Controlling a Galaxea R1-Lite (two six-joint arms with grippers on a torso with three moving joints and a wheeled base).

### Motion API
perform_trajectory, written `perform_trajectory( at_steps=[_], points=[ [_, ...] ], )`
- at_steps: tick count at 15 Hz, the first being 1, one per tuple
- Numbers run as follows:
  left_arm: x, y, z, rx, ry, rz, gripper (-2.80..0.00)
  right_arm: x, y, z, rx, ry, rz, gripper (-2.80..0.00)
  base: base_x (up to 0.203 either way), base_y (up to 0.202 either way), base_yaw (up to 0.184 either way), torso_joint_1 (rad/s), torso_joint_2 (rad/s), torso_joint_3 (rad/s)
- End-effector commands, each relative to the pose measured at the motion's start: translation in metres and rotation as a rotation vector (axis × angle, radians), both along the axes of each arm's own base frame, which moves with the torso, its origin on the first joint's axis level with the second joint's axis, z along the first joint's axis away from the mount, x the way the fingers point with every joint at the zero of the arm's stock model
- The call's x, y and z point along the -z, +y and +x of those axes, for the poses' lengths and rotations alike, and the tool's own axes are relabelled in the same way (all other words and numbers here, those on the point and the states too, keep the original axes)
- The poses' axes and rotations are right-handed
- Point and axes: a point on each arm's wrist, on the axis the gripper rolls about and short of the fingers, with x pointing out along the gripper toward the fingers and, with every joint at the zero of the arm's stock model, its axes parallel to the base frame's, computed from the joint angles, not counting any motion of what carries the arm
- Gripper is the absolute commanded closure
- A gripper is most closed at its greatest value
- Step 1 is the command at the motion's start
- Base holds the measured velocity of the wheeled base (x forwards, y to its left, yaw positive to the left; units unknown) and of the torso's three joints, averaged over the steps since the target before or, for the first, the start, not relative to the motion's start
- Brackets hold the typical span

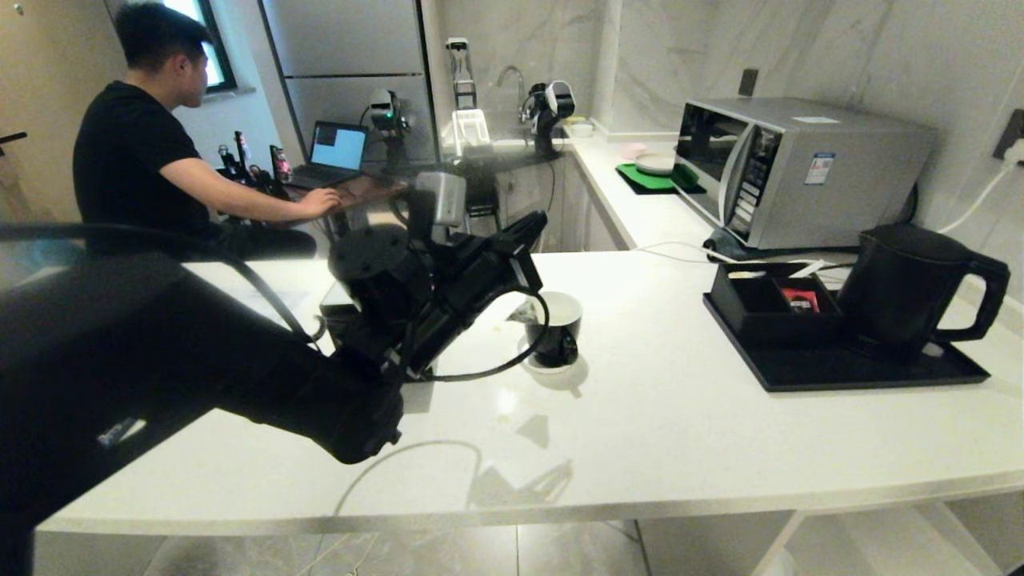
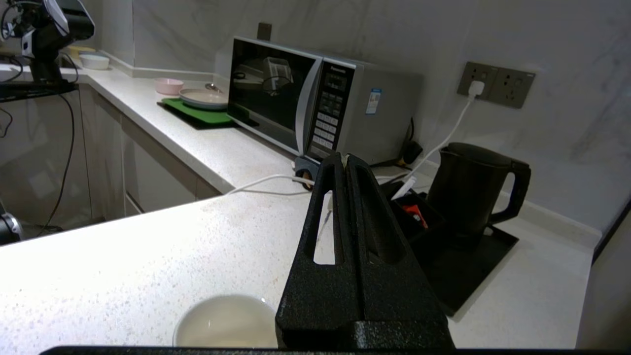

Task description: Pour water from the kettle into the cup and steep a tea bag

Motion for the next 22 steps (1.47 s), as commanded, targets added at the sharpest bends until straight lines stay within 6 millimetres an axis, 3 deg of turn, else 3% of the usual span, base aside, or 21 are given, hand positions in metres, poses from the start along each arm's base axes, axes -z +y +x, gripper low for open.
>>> perform_trajectory(
  at_steps=[1, 8, 22],
  points=[
    [-0.009, -0.003, 0.005, 0.0, -0.019, -0.014, 0.0, 0.0, 0.0, 0.0, 0.0, 0.0, 0.0, 0.0, 0.0, 0.0, 0.0, 0.0, 0.0, 0.0],
    [-0.024, -0.011, 0.025, -0.009, -0.015, -0.008, 0.0, 0.0, 0.0, 0.0, 0.0, 0.0, 0.0, 0.0, 0.0, 0.0, 0.0, 0.0, 0.0, 0.0],
    [-0.016, -0.013, 0.06, -0.043, 0.041, 0.03, 0.0, 0.0, 0.0, 0.0, 0.0, 0.0, 0.0, 0.0, 0.0, 0.0, 0.0, 0.0, 0.0, 0.0]
  ],
)
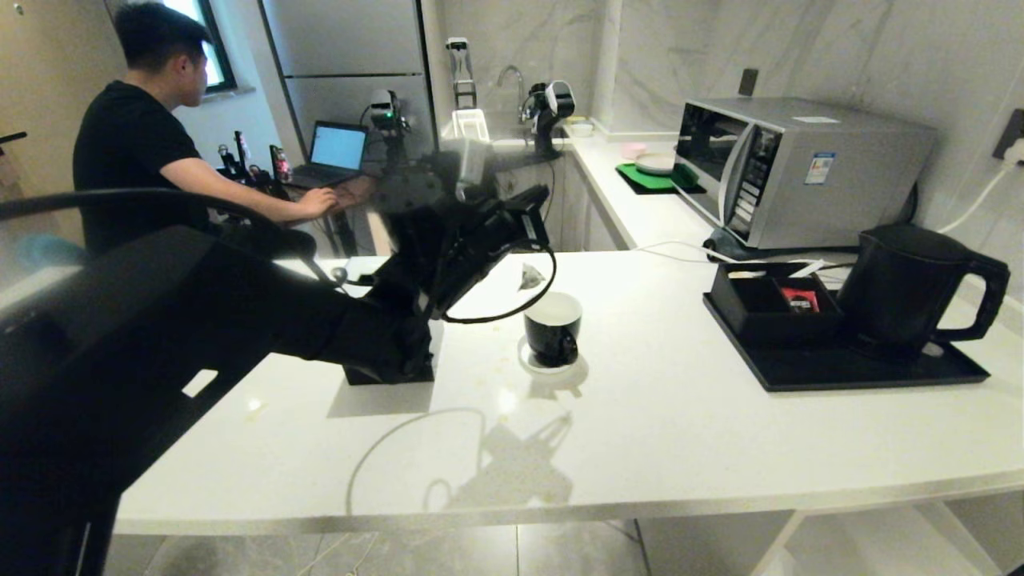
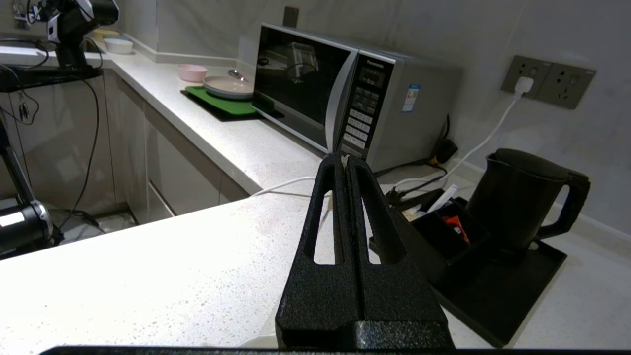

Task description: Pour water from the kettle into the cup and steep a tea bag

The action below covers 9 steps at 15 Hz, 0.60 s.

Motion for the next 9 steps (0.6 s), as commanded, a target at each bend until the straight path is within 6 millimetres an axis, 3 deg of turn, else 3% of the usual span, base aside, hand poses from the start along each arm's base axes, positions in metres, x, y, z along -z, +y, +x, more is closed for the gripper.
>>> perform_trajectory(
  at_steps=[1, 9],
  points=[
    [0.0015, -0.003, 0.0038, 0.002, 0.002, -0.001, 0.0, 0.0, 0.0, 0.0, 0.0, 0.0, 0.0, 0.0, 0.0, 0.0, 0.0, 0.0, 0.0, 0.0],
    [0.0085, -0.0063, 0.008, 0.004, 0.027, 0.014, 0.0, 0.0, 0.0, 0.0, 0.0, 0.0, 0.0, 0.0, 0.0, 0.0, 0.0, 0.0, 0.0, 0.0]
  ],
)
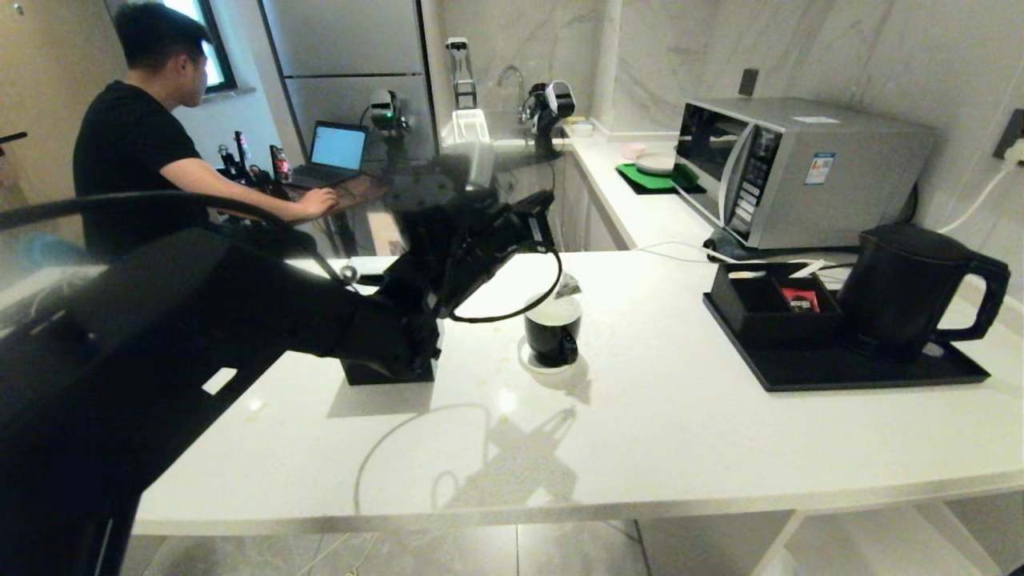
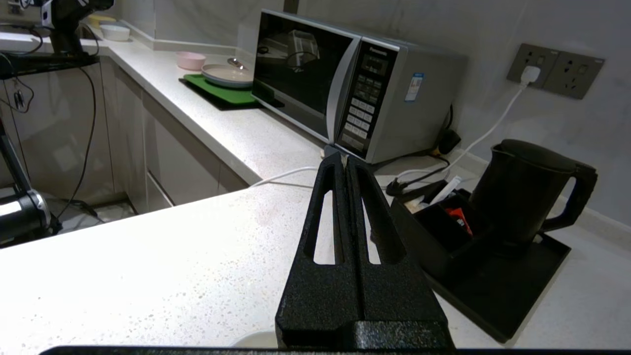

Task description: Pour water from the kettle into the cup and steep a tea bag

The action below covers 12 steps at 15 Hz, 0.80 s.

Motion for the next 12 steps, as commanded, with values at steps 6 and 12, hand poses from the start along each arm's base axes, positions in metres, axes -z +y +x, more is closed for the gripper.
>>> perform_trajectory(
  at_steps=[6, 12],
  points=[
    [0.018, -0.005, 0.005, 0.002, 0.028, 0.016, 0.0, 0.0, 0.0, 0.0, -0.003, -0.002, 0.0, 0.0, 0.0, 0.0, 0.0, 0.0, 0.0, 0.0],
    [0.031, -0.006, 0.01, 0.0, 0.051, 0.032, 0.0, 0.0, 0.0, 0.0, -0.003, 0.0, 0.0, 0.0, 0.0, 0.0, 0.0, 0.0, 0.0, 0.0]
  ],
)
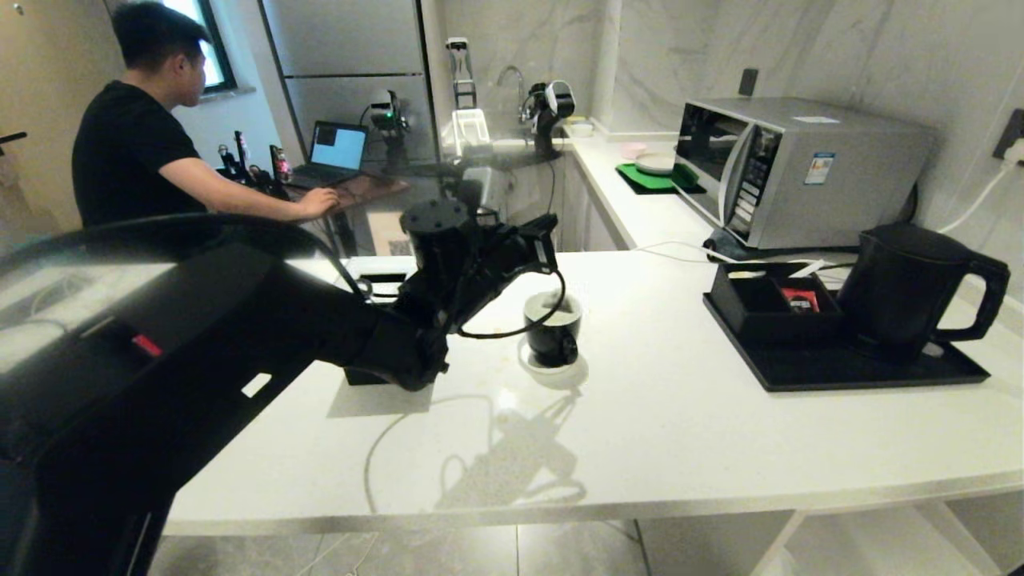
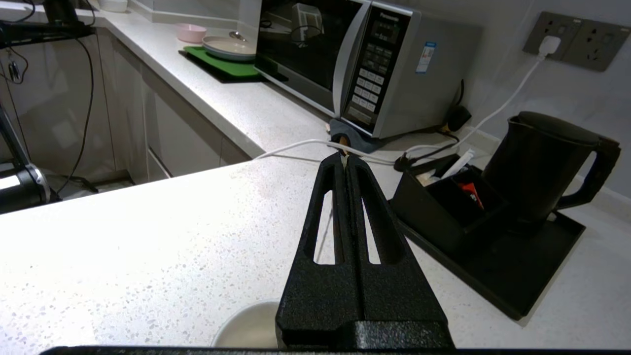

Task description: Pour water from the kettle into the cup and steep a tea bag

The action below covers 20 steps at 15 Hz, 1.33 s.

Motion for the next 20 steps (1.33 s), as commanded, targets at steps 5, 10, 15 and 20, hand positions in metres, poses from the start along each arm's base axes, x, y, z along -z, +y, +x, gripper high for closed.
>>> perform_trajectory(
  at_steps=[5, 10, 15, 20],
  points=[
    [0.009, -0.002, 0.002, 0.001, 0.012, 0.005, 0.0, 0.0, 0.0, 0.0, 0.0, 0.001, 0.0, 0.0, 0.0, 0.0, 0.0, 0.0, 0.0, 0.0],
    [0.012, -0.002, 0.003, -0.001, 0.017, 0.008, 0.0, 0.0, 0.0, 0.0, 0.0, 0.001, 0.0, 0.0, 0.0, 0.0, 0.0, 0.0, 0.0, 0.0],
    [0.014, -0.002, 0.004, -0.002, 0.019, 0.009, 0.0, 0.0, 0.0, 0.0, 0.0, 0.001, 0.0, 0.0, 0.0, 0.0, 0.0, 0.0, 0.0, 0.0],
    [0.018, -0.002, 0.005, -0.002, 0.025, 0.014, 0.0, 0.0, 0.0, 0.0, 0.0, 0.001, 0.0, 0.0, 0.0, 0.0, 0.0, 0.0, 0.0, 0.0]
  ],
)
